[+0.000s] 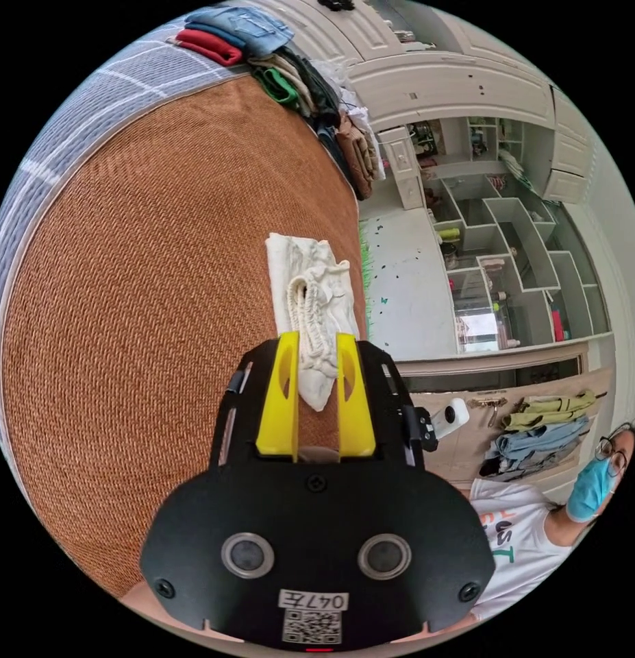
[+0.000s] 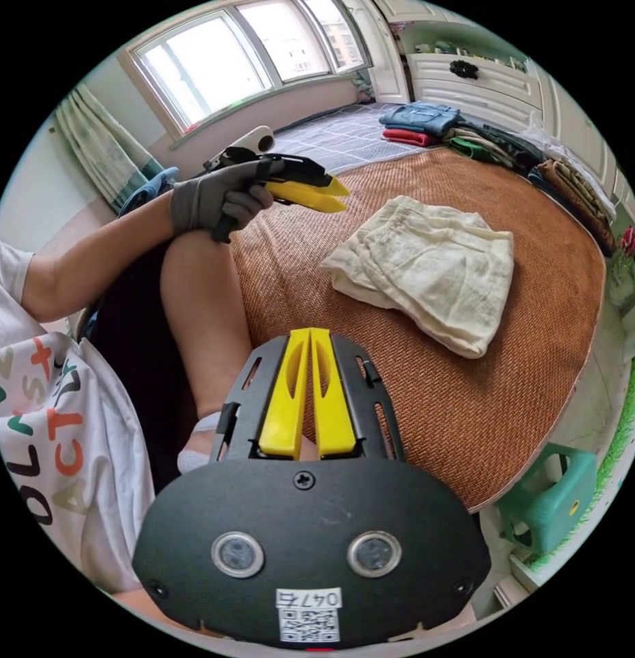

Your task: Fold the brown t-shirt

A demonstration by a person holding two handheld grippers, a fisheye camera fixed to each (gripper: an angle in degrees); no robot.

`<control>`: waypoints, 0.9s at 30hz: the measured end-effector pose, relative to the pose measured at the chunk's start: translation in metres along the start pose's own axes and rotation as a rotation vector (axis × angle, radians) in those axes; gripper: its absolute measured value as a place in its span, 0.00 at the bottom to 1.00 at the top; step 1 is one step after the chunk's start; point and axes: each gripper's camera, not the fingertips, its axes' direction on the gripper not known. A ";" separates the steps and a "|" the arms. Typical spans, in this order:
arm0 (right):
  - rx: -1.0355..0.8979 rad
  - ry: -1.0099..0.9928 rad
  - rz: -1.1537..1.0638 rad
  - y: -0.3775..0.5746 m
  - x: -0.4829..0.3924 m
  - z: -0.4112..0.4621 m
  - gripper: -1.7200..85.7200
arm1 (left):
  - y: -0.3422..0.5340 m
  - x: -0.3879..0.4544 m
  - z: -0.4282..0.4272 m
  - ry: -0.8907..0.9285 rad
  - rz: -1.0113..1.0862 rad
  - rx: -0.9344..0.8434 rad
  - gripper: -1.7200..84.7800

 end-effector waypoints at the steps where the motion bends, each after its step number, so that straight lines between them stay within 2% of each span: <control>1: -0.001 -0.001 0.002 0.001 0.004 0.000 0.01 | -0.001 -0.002 0.001 -0.004 -0.002 -0.006 0.11; 8: -0.014 -0.048 0.020 0.012 0.046 -0.004 0.01 | -0.008 -0.011 0.014 -0.066 0.022 -0.101 0.09; 19: -0.006 -0.096 0.063 0.019 0.092 -0.010 0.01 | -0.006 -0.024 0.010 -0.025 0.022 -0.114 0.07; 27: -0.009 -0.098 0.068 0.017 0.106 -0.013 0.01 | 0.001 -0.018 0.002 -0.015 0.025 -0.114 0.02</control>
